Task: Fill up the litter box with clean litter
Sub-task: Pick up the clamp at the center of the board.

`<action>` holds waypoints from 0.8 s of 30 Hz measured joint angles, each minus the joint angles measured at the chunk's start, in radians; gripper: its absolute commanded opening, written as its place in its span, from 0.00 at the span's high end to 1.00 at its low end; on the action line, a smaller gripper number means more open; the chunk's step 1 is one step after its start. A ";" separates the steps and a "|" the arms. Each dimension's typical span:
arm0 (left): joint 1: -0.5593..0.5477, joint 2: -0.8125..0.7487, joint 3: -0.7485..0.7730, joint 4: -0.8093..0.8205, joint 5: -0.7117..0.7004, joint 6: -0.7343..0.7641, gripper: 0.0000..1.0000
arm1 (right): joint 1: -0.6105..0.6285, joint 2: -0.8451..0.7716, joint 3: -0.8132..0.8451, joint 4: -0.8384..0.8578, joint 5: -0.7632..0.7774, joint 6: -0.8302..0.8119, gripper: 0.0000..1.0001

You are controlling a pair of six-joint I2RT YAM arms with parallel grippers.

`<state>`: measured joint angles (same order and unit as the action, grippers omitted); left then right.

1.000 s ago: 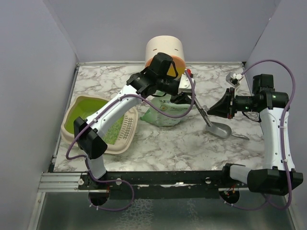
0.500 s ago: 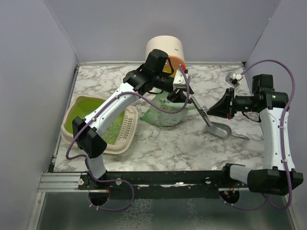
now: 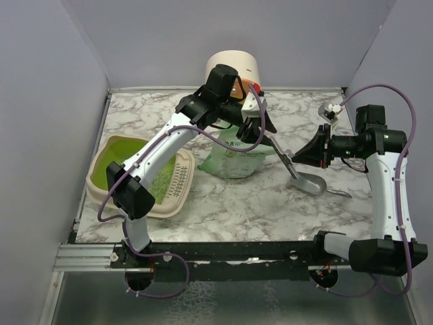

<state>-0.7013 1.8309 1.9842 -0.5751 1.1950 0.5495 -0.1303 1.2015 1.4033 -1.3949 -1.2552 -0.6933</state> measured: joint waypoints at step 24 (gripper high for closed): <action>0.002 0.064 0.037 -0.003 0.079 -0.085 0.98 | 0.000 0.000 0.000 0.000 0.001 -0.010 0.99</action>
<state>-0.6994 1.8946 2.0216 -0.5777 1.2736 0.4648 -0.1303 1.2015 1.4029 -1.3945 -1.2545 -0.7036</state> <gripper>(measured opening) 0.173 0.024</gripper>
